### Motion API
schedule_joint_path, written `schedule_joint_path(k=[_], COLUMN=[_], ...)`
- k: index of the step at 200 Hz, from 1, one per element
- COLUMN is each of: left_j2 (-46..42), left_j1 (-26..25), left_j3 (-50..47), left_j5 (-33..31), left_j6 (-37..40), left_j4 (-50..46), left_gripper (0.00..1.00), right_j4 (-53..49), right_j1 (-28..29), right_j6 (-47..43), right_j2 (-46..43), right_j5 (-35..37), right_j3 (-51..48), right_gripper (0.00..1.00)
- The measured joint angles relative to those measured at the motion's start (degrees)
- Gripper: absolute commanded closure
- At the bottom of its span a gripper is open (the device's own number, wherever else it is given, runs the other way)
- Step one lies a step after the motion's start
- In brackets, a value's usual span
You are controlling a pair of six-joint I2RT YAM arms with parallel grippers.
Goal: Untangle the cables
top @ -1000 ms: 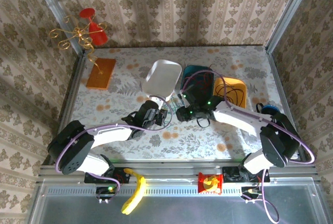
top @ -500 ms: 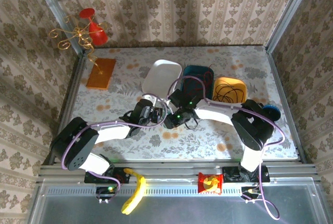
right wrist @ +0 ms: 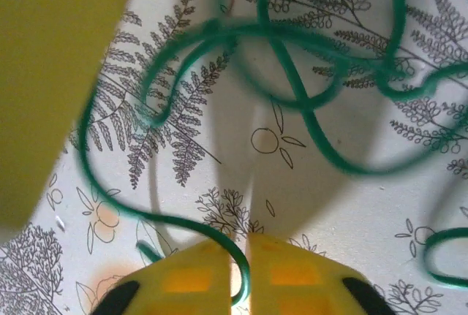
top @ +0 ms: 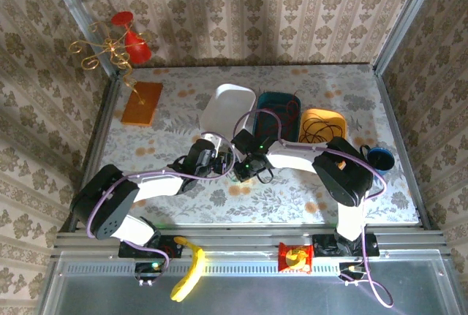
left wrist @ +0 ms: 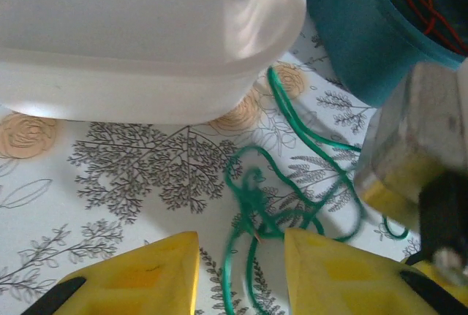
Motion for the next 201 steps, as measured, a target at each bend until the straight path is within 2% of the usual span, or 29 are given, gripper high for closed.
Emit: schedule_joint_path(k=[37, 106, 159, 201], left_j2=[2.38, 2.73, -6.64, -8.83], left_j1=[-0.46, -0.72, 0.59, -0.76], left_j3=[0.94, 3.04, 1.53, 1.42], left_j5=[3.74, 8.09, 13.25, 12.92], left_j6=[1.4, 3.04, 3.69, 7.02], left_j4=[-0.42, -0.61, -2.25, -6.23], left_gripper=[0.63, 0.63, 0.62, 0.6], right_j4=[1.09, 2.91, 4.26, 6.56], right_j1=[-0.74, -4.87, -13.49, -17.49], right_j6=[-0.48, -1.88, -1.62, 1.27], right_j2=[-3.87, -13.07, -19.78, -20.96], right_j5=[-0.76, -8.57, -20.7, -29.31], right_j3=[-4.22, -11.23, -14.88, -15.41], right_gripper=[0.95, 0.96, 0.95, 0.95])
